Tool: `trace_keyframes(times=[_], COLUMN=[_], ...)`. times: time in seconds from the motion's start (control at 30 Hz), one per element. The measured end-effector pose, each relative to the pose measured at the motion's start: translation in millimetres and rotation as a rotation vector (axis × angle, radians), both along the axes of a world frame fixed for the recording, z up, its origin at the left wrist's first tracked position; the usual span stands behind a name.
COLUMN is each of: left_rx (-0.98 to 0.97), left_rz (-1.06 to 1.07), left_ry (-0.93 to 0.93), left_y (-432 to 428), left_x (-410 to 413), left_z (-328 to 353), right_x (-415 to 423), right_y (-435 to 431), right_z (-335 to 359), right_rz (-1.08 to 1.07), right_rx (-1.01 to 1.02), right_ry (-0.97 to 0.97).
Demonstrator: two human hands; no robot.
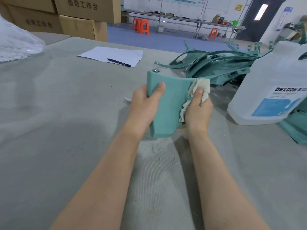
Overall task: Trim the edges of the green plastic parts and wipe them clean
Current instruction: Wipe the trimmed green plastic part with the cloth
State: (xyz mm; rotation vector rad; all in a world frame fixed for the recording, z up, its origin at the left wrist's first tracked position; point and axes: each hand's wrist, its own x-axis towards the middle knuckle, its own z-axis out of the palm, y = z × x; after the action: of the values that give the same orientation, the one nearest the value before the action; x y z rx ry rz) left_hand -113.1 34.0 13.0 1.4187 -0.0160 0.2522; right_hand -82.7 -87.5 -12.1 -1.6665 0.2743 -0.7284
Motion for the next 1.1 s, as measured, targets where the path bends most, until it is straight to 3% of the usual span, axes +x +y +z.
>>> trace_keyframes(times=[0.13, 0.27, 0.47, 0.7, 0.83, 0.97, 1.1], left_rx=[-0.040, -0.140, -0.055, -0.150, -0.064, -0.083, -0.244], left_rz=[0.099, 0.247, 0.205, 0.126, 0.120, 0.154, 0.286], left_ry=[0.016, 0.058, -0.017, 0.036, -0.005, -0.013, 0.030], left_y=[4, 15, 8, 11, 3, 6, 17], left_x=[3, 7, 4, 3, 5, 7, 10], left_z=[-2, -3, -1, 2, 1, -3, -5], right_x=[-1, -3, -5, -7, -4, -5, -11], right_y=[3, 14, 12, 13, 6, 6, 17], right_z=[-3, -7, -3, 2, 0, 2, 2], right_rz=[0.209, 0.470, 0.252, 0.199, 0.177, 0.265, 0.448], right_rx=[0.039, -0.093, -0.132, 0.001, 0.183, 0.379, 0.202], right_ry=[0.016, 0.089, 0.076, 0.003, 0.043, 0.118, 0.100])
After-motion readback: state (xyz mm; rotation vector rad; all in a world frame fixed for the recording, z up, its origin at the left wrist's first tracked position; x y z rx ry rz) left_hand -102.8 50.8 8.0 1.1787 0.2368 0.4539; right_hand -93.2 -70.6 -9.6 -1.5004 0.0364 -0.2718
